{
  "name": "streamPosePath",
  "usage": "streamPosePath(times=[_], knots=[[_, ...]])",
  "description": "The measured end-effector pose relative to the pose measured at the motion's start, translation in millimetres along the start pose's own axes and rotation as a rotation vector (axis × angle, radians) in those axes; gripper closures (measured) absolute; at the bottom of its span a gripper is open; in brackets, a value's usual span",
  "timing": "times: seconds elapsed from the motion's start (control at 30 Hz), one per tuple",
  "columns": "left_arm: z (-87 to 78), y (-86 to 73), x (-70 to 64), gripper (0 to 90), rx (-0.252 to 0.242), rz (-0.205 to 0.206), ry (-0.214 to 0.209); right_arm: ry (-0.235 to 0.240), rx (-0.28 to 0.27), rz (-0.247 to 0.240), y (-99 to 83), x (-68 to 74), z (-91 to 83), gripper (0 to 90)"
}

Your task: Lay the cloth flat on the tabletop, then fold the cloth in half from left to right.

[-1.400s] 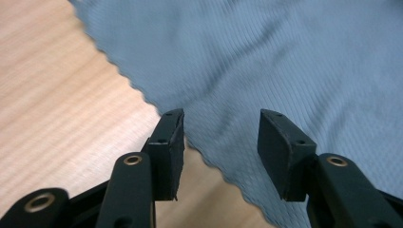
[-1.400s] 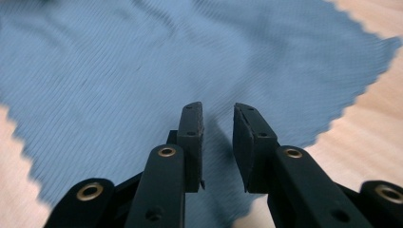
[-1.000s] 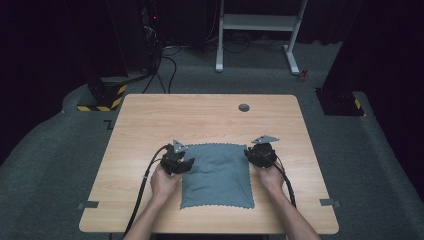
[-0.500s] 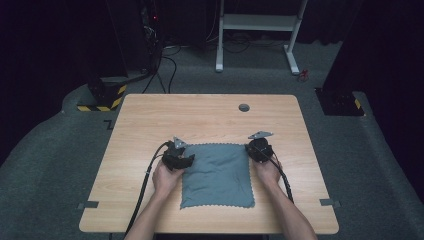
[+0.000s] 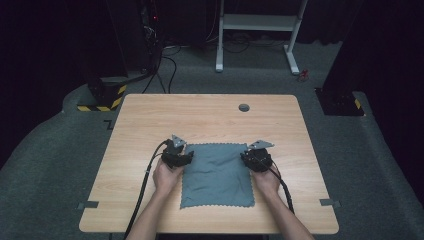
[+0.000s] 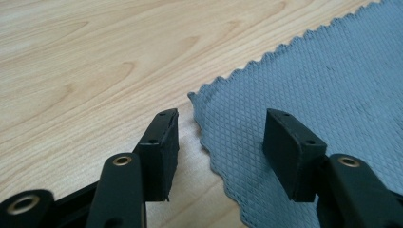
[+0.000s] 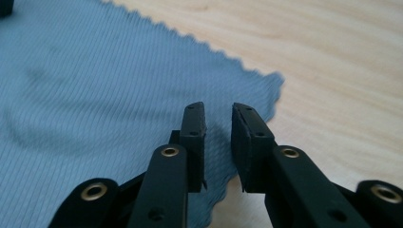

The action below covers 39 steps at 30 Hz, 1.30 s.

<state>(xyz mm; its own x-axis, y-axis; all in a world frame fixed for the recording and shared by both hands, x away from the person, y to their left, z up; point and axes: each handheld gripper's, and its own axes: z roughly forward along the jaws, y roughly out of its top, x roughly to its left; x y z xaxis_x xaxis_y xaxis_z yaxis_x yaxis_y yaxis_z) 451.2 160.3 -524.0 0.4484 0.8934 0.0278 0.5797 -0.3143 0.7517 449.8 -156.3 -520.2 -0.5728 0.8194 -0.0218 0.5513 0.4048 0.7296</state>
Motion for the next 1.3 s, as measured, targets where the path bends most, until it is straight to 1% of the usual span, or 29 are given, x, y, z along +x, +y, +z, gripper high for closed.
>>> streamPosePath(times=[0.03, 0.07, 0.1, 0.13, 0.17, 0.2, 0.27, 0.3, 0.37, 0.4, 0.47, 0.5, 0.57, 0.67, 0.7, 0.77, 0.8, 0.83, 0.87, 0.9, 0.93, 1.03, 1.13, 1.17, 1.23, 1.27, 1.3], knots=[[0.4, 0.0, 2.0, 46.3, 0.001, -0.008, -0.007, -0.002, -0.011, -0.005, -2.1, 0.5, 0.0, 73.6], [0.8, -0.5, 3.5, 45.5, 0.001, -0.032, -0.014, -0.001, -0.012, -0.002, -3.0, 0.2, -0.5, 72.0], [0.8, -0.5, 3.5, 44.8, 0.001, -0.032, -0.014, -0.001, -0.012, -0.002, -3.0, 0.2, -0.5, 72.0], [0.6, -1.9, 3.3, 44.4, -0.008, -0.03, -0.005, 0.032, -0.014, 0.021, -3.5, -1.4, -0.8, 65.2], [0.6, -1.9, 3.3, 44.2, -0.008, -0.03, -0.005, 0.032, -0.014, 0.021, -3.5, -1.4, -0.8, 65.2], [0.6, -2.8, 2.8, 44.2, -0.015, -0.036, -0.003, 0.038, -0.017, 0.011, -3.7, -1.2, -0.7, 63.6], [0.2, -3.0, 3.0, 43.0, -0.012, -0.037, 0.002, 0.02, -0.017, -0.02, -4.3, 2.5, -0.9, 63.1], [0.2, -3.1, 2.9, 42.5, -0.012, -0.038, 0.004, 0.021, -0.017, -0.019, -4.4, 2.4, -0.9, 62.8], [-0.1, -3.4, 2.9, 41.3, -0.011, -0.042, 0.004, 0.041, -0.015, -0.013, -4.4, 0.8, -1.0, 59.5], [-0.2, -3.6, 2.8, 40.2, -0.011, -0.045, 0.003, 0.041, -0.014, -0.029, -4.3, 2.1, -0.8, 57.1], [-0.2, -3.7, 2.7, 39.6, -0.009, -0.046, 0.008, 0.036, -0.014, -0.03, -4.3, 2.5, -1.0, 56.6], [-0.3, -3.6, 2.8, 38.6, -0.008, -0.044, 0.008, 0.037, -0.013, -0.02, -4.6, 1.7, -1.2, 55.6], [-0.2, -3.6, 2.7, 37.9, -0.008, -0.046, 0.008, 0.033, -0.016, -0.023, -4.7, 2.0, -1.2, 54.8], [-0.2, -3.7, 2.6, 36.5, -0.005, -0.048, 0.013, 0.019, 0.0, -0.011, -4.4, 4.4, -3.7, 53.8], [-0.1, -3.8, 2.8, 34.2, -0.005, -0.054, 0.013, 0.035, -0.007, -0.004, -5.0, 5.3, -6.8, 53.3], [-0.3, -4.0, 2.7, 33.1, -0.003, -0.055, 0.017, 0.042, -0.009, 0.002, -5.1, 6.0, -7.7, 53.0], [-0.6, -4.2, 2.8, 33.1, -0.003, -0.054, 0.018, 0.053, -0.01, -0.007, -4.7, 7.7, -9.2, 53.0], [-0.7, -4.4, 2.6, 32.9, -0.004, -0.057, 0.019, 0.052, -0.008, -0.036, -3.3, 12.8, -11.7, 53.1], [-0.8, -4.4, 2.7, 32.9, -0.003, -0.054, 0.02, 0.052, -0.008, -0.036, -3.3, 12.8, -11.7, 53.1], [-0.9, -4.5, 2.7, 32.9, -0.003, -0.054, 0.02, 0.066, -0.014, -0.051, -2.2, 16.6, -14.8, 53.6], [-0.9, -4.5, 2.7, 32.9, -0.003, -0.054, 0.02, 0.066, -0.014, -0.051, -2.2, 16.6, -14.8, 53.6], [-0.9, -4.5, 3.1, 32.6, -0.002, -0.059, 0.012, 0.095, -0.029, -0.044, -1.0, 22.8, -18.3, 54.3], [-0.9, -4.4, 3.3, 32.6, -0.003, -0.06, 0.01, 0.117, -0.041, -0.061, -1.9, 31.5, -18.3, 55.3], [-0.9, -4.4, 3.4, 32.8, -0.003, -0.059, 0.008, 0.131, -0.033, -0.062, -3.0, 34.8, -17.7, 55.5], [-1.5, -4.4, 4.2, 33.7, -0.002, -0.054, 0.004, 0.153, -0.023, -0.083, -5.3, 42.6, -16.7, 55.9], [-2.2, -4.0, 5.3, 36.4, 0.0, -0.057, 0.001, 0.165, -0.022, -0.089, -6.5, 48.6, -17.6, 56.2], [-2.4, -3.9, 5.7, 37.2, 0.0, -0.068, -0.004, 0.17, -0.024, -0.099, -6.7, 50.5, -17.9, 56.4]])
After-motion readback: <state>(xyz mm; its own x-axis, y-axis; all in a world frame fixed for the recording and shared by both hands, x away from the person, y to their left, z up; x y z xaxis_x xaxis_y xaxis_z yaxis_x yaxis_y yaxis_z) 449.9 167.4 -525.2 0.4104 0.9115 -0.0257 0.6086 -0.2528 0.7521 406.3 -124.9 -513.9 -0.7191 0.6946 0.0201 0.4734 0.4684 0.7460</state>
